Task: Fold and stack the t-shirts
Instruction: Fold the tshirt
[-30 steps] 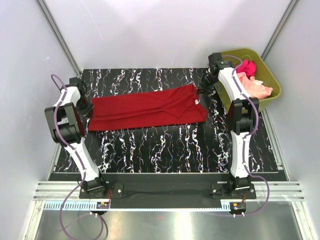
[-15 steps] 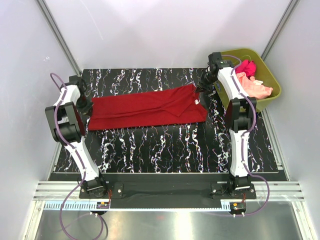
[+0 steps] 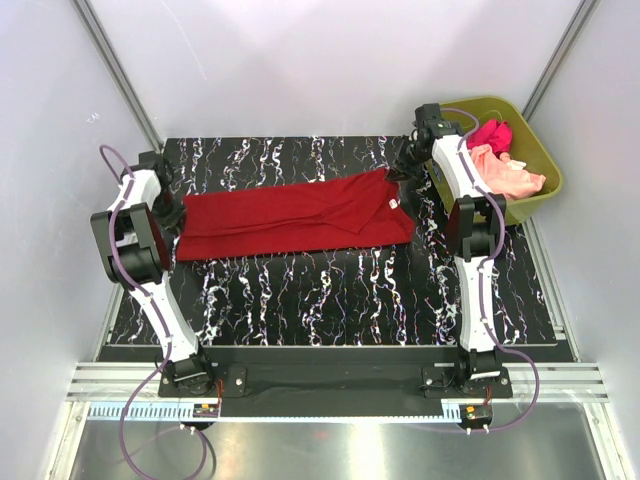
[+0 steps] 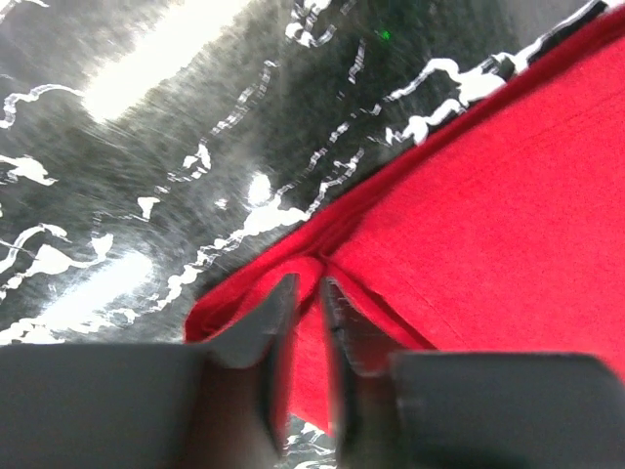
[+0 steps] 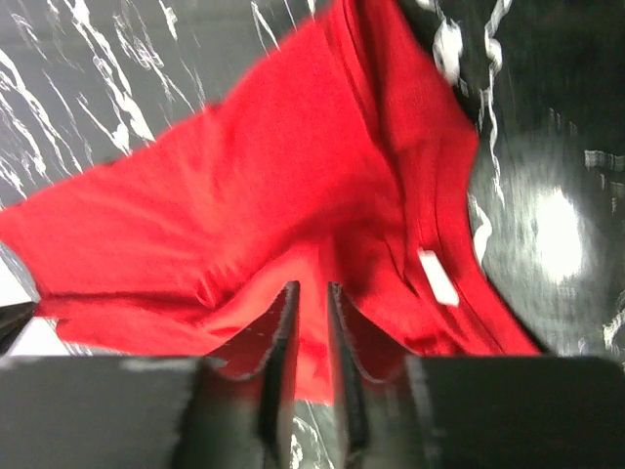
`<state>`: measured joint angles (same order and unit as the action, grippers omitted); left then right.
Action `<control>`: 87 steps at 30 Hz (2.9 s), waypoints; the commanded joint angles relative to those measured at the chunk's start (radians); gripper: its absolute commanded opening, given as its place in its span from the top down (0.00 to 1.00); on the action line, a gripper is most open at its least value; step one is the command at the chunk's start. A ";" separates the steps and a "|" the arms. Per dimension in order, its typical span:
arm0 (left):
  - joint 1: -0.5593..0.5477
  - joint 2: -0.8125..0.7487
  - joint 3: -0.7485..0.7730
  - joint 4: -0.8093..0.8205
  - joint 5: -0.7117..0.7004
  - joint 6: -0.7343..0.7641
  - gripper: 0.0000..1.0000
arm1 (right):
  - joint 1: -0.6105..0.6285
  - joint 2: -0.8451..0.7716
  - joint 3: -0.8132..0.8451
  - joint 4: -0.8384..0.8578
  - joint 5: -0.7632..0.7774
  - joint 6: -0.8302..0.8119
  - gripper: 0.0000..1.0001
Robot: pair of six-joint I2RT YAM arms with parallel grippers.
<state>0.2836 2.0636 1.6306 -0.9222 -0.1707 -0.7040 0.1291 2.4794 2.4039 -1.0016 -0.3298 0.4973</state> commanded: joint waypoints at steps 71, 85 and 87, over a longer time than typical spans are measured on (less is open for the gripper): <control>-0.031 -0.385 -0.577 0.211 0.036 0.002 0.98 | 0.428 0.045 -0.157 0.371 0.285 0.119 1.00; -0.008 -0.537 -0.486 0.223 -0.013 0.101 0.95 | 0.423 -0.091 -0.187 0.327 0.247 0.017 0.85; -0.008 -0.521 -0.483 0.239 0.031 0.101 0.93 | 0.423 -0.100 -0.212 0.336 0.238 0.021 0.80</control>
<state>0.2726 1.5715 1.1057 -0.7361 -0.1726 -0.6300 0.5480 2.4901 2.2112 -0.6880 -0.0731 0.5495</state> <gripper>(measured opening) 0.057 0.185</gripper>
